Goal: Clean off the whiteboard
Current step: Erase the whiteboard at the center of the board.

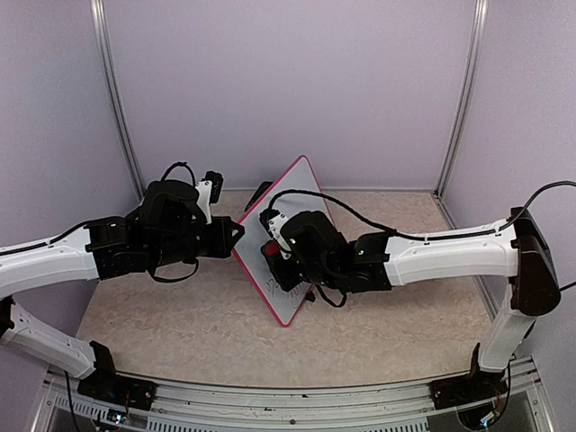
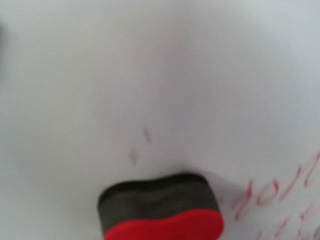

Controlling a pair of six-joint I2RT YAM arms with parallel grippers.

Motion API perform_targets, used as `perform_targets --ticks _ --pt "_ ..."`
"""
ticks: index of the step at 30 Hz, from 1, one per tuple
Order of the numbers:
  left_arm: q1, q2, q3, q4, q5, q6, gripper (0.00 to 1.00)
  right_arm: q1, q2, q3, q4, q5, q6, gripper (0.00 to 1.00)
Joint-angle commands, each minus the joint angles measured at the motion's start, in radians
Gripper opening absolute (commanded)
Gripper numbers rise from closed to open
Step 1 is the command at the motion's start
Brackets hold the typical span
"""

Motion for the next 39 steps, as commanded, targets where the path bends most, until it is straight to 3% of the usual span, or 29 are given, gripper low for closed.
perform_targets --ticks 1,10,16,21,39 --pt "-0.024 0.026 0.023 0.02 0.088 0.027 0.0 -0.005 0.064 -0.059 0.011 0.032 0.037 0.26" --pt "-0.025 0.025 0.018 0.025 0.093 0.018 0.0 -0.039 0.066 0.058 0.01 0.108 -0.075 0.25" --pt "-0.026 0.017 0.016 0.02 0.089 0.018 0.0 -0.039 0.027 0.113 0.068 0.047 -0.141 0.25" --pt "-0.026 0.014 0.008 0.021 0.086 0.019 0.0 -0.039 -0.026 0.099 0.099 -0.019 -0.13 0.26" --pt "-0.026 0.008 0.001 0.028 0.091 0.021 0.0 -0.099 0.087 -0.018 -0.027 0.018 0.03 0.25"
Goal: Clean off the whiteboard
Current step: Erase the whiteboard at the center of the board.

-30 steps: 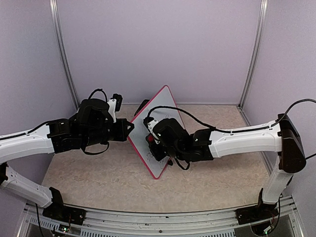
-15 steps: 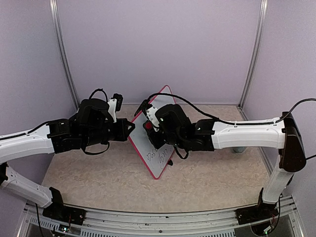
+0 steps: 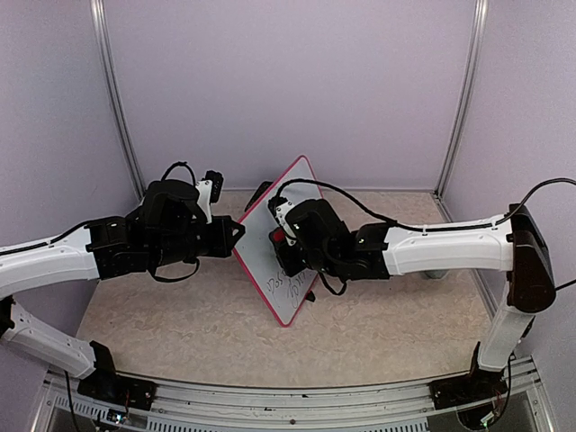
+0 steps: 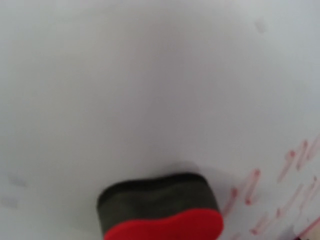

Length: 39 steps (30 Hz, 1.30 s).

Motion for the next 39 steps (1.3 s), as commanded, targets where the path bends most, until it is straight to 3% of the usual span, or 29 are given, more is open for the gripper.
perform_targets --ticks 1,14,20,39 --pt "-0.026 0.005 -0.001 0.022 0.092 0.024 0.0 -0.037 0.071 -0.035 -0.035 -0.018 0.034 0.25" --pt "-0.026 0.005 0.0 0.018 0.093 0.021 0.0 -0.023 0.01 0.118 0.025 -0.067 -0.12 0.25" --pt "-0.026 0.005 0.001 0.018 0.092 0.02 0.0 -0.022 -0.034 0.108 0.039 -0.099 -0.112 0.25" --pt "-0.026 0.005 0.001 0.02 0.097 0.022 0.0 -0.092 0.106 0.055 -0.081 -0.015 -0.023 0.25"
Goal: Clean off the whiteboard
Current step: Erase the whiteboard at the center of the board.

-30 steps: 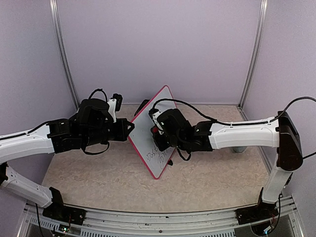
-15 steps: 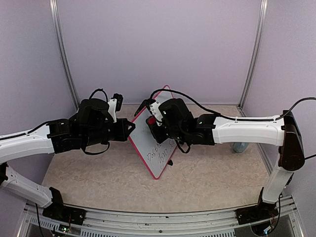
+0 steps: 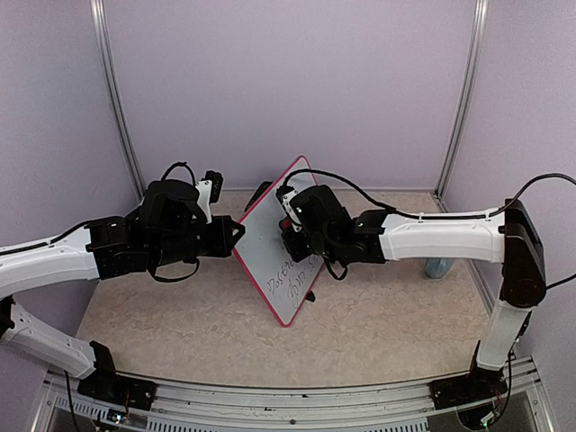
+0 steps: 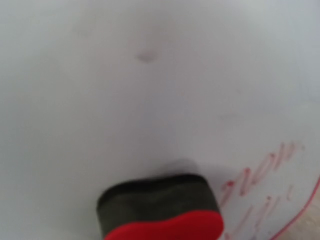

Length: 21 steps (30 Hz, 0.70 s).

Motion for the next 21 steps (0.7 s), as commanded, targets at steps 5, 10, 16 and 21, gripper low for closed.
perform_targets --ticks 5,10,16,21 --pt "-0.026 0.006 0.002 0.02 0.098 0.029 0.0 -0.004 0.061 0.043 -0.043 0.001 -0.028 0.25" --pt "-0.026 0.005 0.008 0.018 0.096 0.031 0.0 0.038 -0.013 0.053 0.007 -0.093 -0.086 0.25" --pt "-0.026 0.009 0.01 0.018 0.094 0.033 0.0 0.061 -0.095 0.027 0.039 -0.228 -0.053 0.26" --pt "-0.026 0.017 0.016 0.019 0.095 0.037 0.0 0.063 -0.082 -0.011 0.04 -0.206 -0.031 0.26"
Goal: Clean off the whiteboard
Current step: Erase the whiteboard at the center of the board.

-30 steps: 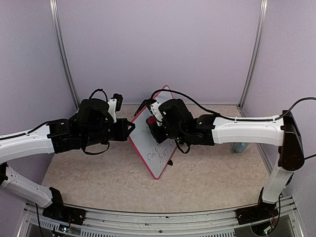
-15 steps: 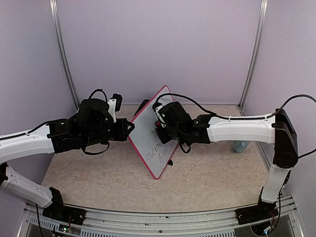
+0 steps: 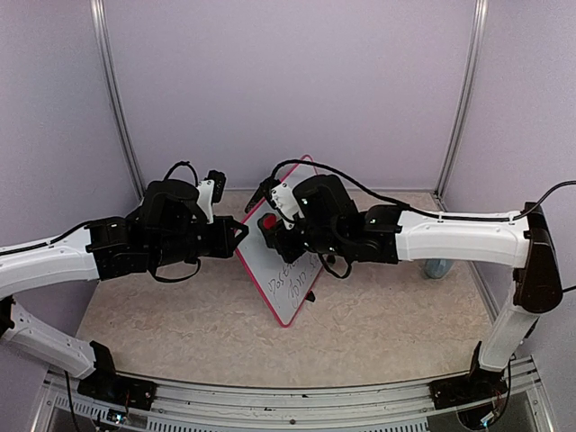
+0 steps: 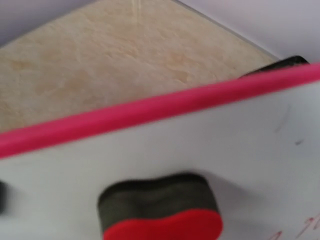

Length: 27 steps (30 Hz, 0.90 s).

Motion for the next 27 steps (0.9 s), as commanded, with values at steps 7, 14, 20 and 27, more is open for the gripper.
perform_targets --ticks 7,14,20,27 --pt "-0.02 0.012 0.013 -0.002 0.071 0.029 0.0 -0.005 0.085 -0.079 -0.001 0.061 0.061 0.25" --pt "-0.02 0.012 0.013 0.002 0.073 0.026 0.0 -0.048 0.115 -0.084 -0.01 0.124 0.065 0.25" --pt "-0.02 0.023 0.017 0.004 0.08 0.025 0.0 -0.057 0.162 -0.01 -0.022 0.24 0.011 0.25" --pt "-0.02 0.017 0.015 -0.001 0.074 0.026 0.0 -0.059 0.1 0.016 0.019 0.108 -0.023 0.25"
